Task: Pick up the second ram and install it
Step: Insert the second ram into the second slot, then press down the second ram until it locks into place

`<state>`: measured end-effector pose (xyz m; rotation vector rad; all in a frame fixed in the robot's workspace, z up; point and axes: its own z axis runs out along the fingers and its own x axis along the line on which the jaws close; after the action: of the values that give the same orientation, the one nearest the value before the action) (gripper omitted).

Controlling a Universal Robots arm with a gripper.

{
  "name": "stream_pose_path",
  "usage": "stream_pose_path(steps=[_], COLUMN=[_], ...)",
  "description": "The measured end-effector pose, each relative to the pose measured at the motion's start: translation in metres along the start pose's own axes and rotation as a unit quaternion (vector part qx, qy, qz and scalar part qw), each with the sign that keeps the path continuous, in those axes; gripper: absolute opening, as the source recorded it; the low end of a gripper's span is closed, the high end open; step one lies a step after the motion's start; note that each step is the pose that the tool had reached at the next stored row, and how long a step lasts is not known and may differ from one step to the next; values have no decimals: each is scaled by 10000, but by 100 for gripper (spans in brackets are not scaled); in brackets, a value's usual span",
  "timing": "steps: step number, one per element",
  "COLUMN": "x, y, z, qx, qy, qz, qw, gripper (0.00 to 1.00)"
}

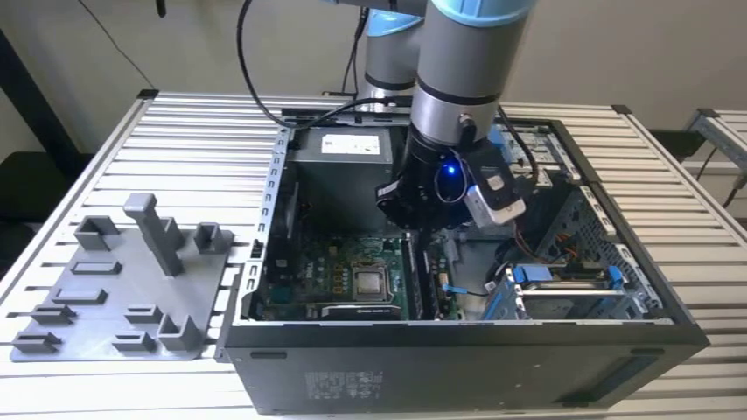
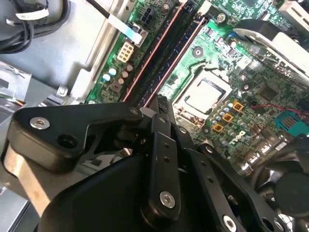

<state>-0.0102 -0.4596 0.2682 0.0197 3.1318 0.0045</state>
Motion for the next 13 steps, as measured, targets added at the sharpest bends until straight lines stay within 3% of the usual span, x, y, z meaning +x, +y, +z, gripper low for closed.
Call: stream_pose_path(steps=[13], x=[-1], y=[0], z=[-141], qx=[19], qy=[0], qz=[0], qw=[10000], gripper=[11])
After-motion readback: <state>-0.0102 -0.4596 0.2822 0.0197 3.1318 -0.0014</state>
